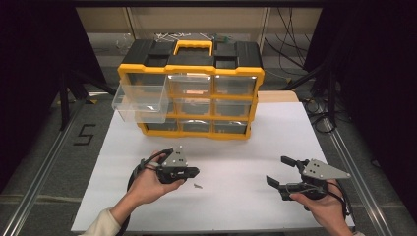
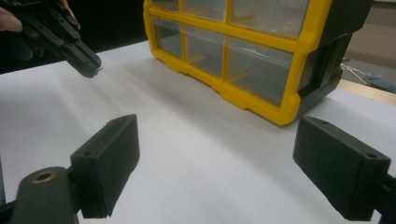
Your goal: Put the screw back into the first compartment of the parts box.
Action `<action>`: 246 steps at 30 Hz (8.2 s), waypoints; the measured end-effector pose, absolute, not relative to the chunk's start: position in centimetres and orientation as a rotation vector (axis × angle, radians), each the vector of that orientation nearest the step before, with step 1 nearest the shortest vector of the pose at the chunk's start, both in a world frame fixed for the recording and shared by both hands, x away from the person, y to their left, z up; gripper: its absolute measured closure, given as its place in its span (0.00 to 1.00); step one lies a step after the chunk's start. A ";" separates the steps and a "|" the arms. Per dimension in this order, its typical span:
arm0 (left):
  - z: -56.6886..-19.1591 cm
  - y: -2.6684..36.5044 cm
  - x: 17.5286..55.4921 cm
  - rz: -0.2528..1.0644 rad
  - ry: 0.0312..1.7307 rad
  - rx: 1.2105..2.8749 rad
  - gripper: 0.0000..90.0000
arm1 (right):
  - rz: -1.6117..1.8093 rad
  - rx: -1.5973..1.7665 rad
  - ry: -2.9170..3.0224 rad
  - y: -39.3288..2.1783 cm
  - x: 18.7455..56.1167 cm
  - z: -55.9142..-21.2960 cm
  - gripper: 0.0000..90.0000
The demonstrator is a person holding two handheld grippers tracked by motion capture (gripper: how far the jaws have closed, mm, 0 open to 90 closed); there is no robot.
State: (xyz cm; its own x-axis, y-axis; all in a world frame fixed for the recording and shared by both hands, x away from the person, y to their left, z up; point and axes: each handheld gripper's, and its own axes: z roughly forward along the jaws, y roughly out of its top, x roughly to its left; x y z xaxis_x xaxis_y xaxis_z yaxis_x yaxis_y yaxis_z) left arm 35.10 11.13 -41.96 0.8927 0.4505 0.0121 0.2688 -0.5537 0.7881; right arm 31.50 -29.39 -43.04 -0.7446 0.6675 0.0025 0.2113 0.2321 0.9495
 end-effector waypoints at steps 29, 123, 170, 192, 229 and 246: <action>-40.8 15.0 34.0 0.391 0.634 1.984 0.95 | 1.521 0.813 2.101 -29.4 31.5 -43.1 0.17; -37.7 23.8 33.9 0.664 0.785 1.743 0.95 | 1.538 0.834 2.112 -29.4 31.6 -43.1 0.17; -36.7 26.7 34.2 0.745 0.869 1.670 0.95 | 1.493 0.844 2.111 -29.6 31.6 -43.0 0.17; -34.8 27.6 34.7 0.806 0.879 1.621 0.95 | 1.525 0.854 2.096 -29.5 31.7 -43.2 0.17; -32.4 28.3 35.8 0.885 0.884 1.548 0.95 | 1.522 0.838 2.086 -29.5 31.9 -43.3 0.17; -30.7 28.5 36.5 0.917 0.886 1.525 0.95 | 1.518 0.836 2.084 -29.5 31.9 -43.3 0.17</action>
